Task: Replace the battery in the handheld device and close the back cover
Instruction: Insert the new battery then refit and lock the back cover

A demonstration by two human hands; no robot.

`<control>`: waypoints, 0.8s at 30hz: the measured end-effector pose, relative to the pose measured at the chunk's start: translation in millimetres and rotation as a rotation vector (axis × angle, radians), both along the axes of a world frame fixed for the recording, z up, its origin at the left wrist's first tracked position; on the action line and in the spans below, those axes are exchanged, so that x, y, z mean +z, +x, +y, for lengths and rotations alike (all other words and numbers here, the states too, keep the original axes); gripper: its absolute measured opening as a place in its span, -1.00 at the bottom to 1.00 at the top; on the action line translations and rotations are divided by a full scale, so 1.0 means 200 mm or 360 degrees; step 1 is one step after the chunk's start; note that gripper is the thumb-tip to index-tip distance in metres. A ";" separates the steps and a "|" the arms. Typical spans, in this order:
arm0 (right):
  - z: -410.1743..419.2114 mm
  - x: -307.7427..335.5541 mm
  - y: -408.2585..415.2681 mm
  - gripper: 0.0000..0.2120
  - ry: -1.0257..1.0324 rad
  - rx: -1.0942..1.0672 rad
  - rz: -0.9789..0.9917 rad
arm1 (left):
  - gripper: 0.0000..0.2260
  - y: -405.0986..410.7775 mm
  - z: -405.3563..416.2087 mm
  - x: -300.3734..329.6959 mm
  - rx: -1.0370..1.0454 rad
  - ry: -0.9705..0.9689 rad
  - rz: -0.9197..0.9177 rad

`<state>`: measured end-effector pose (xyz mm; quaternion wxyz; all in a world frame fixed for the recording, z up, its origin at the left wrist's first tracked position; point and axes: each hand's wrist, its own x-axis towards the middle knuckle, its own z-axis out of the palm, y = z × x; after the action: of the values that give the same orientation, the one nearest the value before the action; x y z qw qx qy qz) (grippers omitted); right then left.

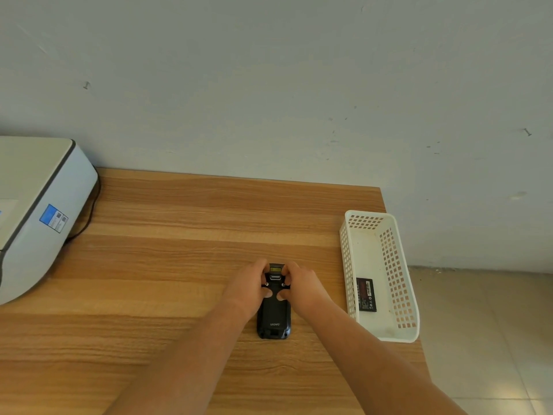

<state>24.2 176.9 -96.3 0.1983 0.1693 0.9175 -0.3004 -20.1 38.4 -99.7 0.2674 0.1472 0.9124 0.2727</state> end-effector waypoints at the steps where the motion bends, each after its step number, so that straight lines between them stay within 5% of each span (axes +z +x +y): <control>1: 0.00 0.00 0.00 -0.54 -0.0007 -0.0020 -0.0005 | -0.65 0.00 0.00 0.00 0.0007 -0.0002 -0.0001; 16: -0.01 0.00 0.01 -0.52 -0.0137 -0.0192 -0.0058 | -0.71 0.03 -0.02 -0.01 0.0131 0.0053 -0.0053; 20: 0.00 0.00 0.06 -0.51 -0.0430 -0.0661 -0.0030 | -0.73 0.01 -0.03 -0.01 0.0334 0.0066 -0.0203; 24: 0.01 0.00 0.05 -0.51 -0.0609 -0.0983 -0.0353 | -0.74 -0.04 -0.03 0.01 0.0561 0.0054 -0.0598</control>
<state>33.9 179.7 -96.4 0.2247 0.4293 0.7235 -0.4917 -28.0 33.0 -98.0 0.3780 -0.0628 0.8536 0.3529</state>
